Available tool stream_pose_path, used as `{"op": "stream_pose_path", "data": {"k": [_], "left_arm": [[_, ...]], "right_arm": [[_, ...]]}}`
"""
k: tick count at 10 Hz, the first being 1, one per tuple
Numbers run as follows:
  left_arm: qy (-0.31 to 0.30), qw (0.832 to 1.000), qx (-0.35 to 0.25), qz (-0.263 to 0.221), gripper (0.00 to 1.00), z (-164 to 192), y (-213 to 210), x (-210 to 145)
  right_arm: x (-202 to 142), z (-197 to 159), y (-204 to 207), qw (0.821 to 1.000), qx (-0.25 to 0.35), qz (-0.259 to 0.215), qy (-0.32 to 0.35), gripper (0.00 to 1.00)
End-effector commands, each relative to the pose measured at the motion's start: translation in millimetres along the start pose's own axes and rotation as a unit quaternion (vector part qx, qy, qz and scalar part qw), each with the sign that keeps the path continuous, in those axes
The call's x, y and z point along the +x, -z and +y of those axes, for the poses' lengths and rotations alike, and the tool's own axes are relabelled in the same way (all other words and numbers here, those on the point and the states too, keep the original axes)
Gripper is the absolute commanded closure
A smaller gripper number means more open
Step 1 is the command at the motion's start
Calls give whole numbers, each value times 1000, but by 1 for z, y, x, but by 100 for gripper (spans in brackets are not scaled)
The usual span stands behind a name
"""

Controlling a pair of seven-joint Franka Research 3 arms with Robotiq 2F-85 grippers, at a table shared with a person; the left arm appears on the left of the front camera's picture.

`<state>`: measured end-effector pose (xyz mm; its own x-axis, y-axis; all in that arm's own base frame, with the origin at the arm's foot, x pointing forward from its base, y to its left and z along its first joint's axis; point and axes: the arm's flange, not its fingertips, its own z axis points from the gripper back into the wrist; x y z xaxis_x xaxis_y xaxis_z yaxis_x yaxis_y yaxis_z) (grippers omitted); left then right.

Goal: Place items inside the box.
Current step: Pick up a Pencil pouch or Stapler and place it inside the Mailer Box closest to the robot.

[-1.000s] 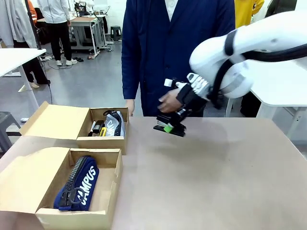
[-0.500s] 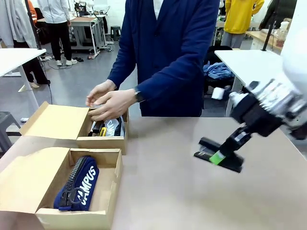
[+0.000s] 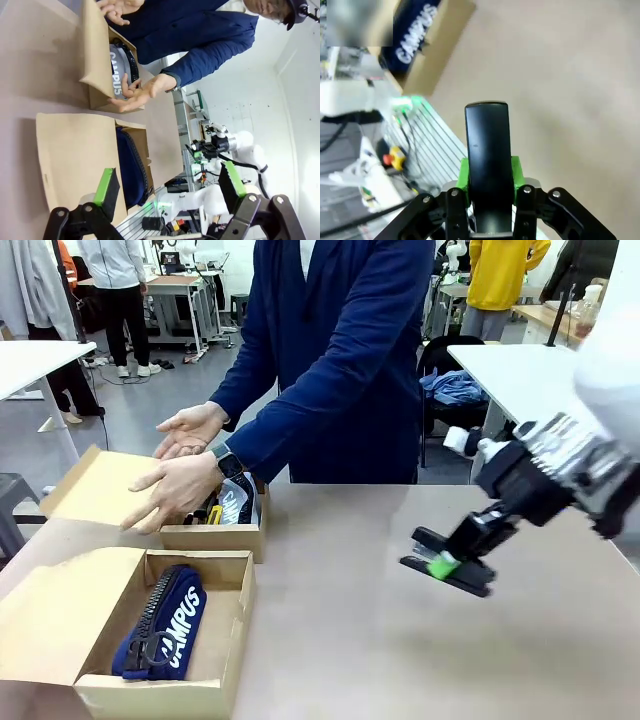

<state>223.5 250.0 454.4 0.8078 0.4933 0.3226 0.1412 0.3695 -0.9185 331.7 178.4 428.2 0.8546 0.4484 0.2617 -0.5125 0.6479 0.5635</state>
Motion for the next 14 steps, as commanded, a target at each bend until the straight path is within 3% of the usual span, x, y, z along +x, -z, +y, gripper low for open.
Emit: {"op": "stream_pose_path", "data": {"k": [1, 3, 4, 5, 7, 9, 11, 12, 14], "left_arm": [[9, 1000, -10, -4, 0, -1, 0, 0], [9, 1000, -10, -4, 0, -1, 0, 0], [9, 1000, -10, -4, 0, -1, 0, 0], [9, 1000, -10, -4, 0, -1, 0, 0], [9, 1000, -10, -4, 0, -1, 0, 0], [9, 1000, -10, -4, 0, -1, 0, 0], [9, 1000, -10, -4, 0, -1, 0, 0], [9, 1000, -10, -4, 0, -1, 0, 0], [9, 1000, -10, -4, 0, -1, 0, 0]], "right_arm": [[71, 45, 45, 993, 40, -88, 65, 64], [98, 81, 86, 984, 19, -134, 116, 64], [87, 79, 67, 987, 11, -120, 106, 64], [54, 61, 20, 992, -1, -86, 94, 64], [-37, 45, -59, 989, -9, -78, 127, 64], [-90, 38, -91, 978, -14, -127, 165, 64], [-93, 29, -86, 977, -3, -138, 161, 64], [-36, 33, -112, 980, -13, -122, 155, 64], [-36, 33, -112, 980, -13, -122, 155, 64]]}}
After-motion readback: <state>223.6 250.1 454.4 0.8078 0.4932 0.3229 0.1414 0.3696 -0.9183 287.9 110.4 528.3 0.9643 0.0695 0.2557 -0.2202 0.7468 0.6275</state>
